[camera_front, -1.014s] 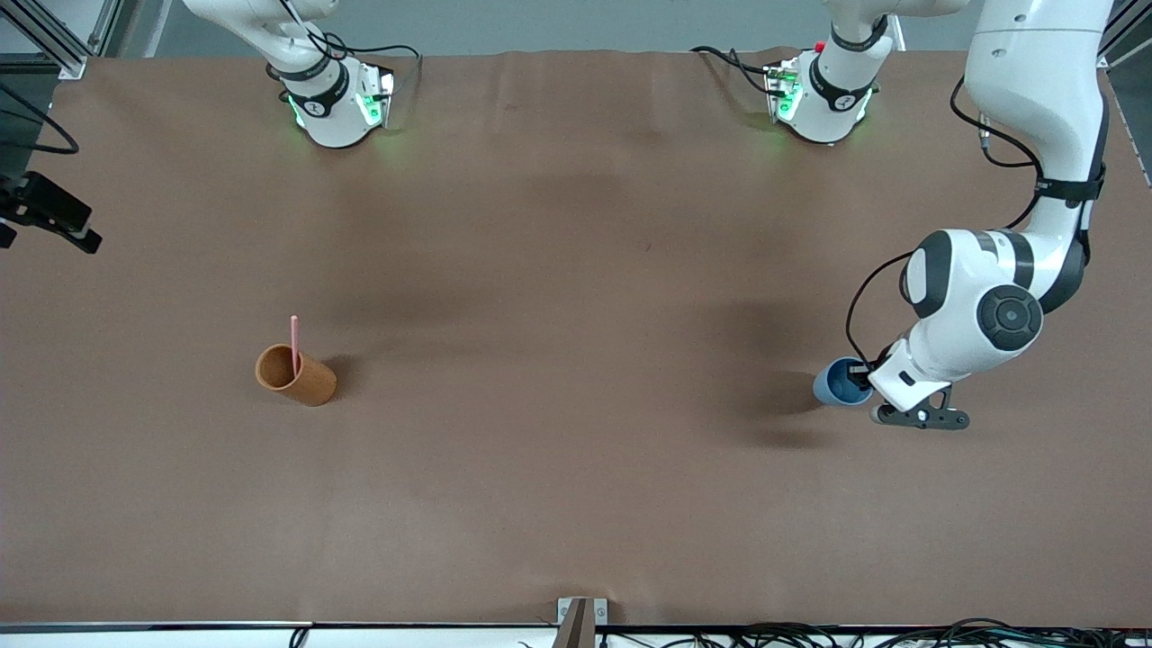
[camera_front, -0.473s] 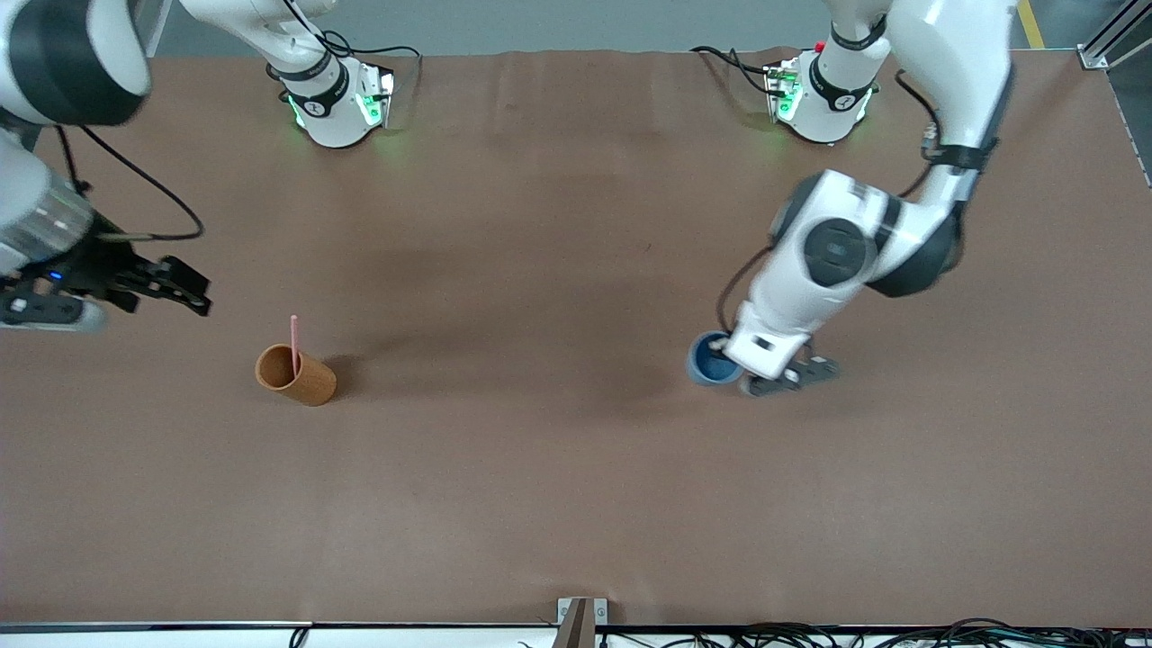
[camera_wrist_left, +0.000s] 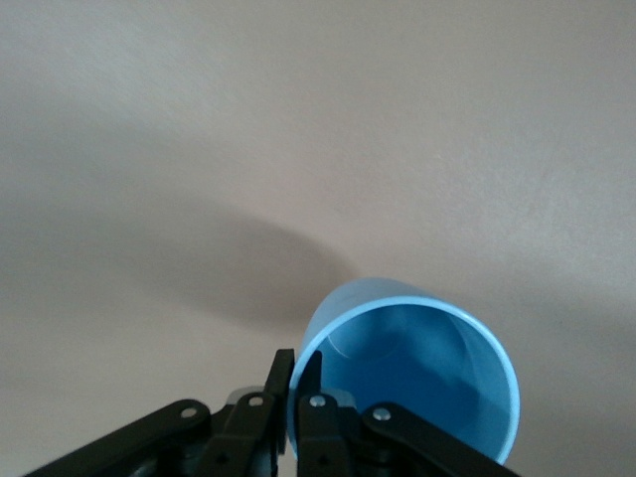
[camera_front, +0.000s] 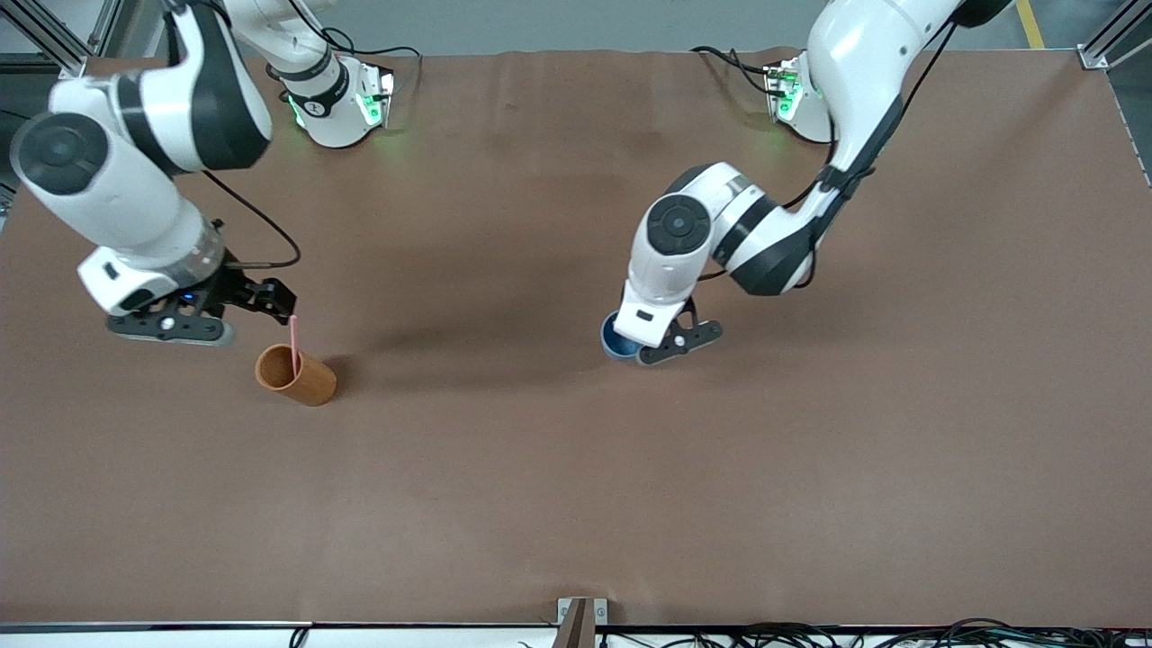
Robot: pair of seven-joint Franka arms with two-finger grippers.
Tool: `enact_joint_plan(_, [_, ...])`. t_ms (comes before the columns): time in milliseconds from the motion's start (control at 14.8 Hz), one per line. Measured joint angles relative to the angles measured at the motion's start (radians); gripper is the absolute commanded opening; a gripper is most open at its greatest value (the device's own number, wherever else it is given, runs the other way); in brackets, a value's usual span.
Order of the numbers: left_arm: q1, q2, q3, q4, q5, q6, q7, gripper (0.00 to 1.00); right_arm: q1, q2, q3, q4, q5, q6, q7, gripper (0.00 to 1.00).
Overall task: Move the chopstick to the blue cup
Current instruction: 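Slide the blue cup inward with the left gripper while the right gripper reaches the chopstick, then grasp the pink chopstick with the right gripper while the left gripper releases the cup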
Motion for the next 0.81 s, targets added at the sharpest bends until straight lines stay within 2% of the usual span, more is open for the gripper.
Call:
enact_joint_plan(135, [-0.037,0.049,-0.002,0.034,0.021,0.002,-0.038,0.01,0.003,0.0,0.0,-0.062,-0.003,0.051,0.013,0.82])
enact_joint_plan(338, [-0.075,0.073,-0.003,0.049,0.054,0.003,-0.089,0.01,0.004,-0.001,0.0,-0.102,-0.006,0.06,0.019,0.66])
enact_joint_plan(541, [-0.077,0.074,-0.003,0.052,0.054,0.008,-0.092,0.07,0.011,-0.002,0.0,-0.137,-0.023,0.087,0.034,0.61])
enact_joint_plan(811, [-0.076,0.082,-0.003,0.052,0.054,0.042,-0.094,0.08,0.013,-0.002,0.0,-0.207,-0.044,0.164,0.058,0.54])
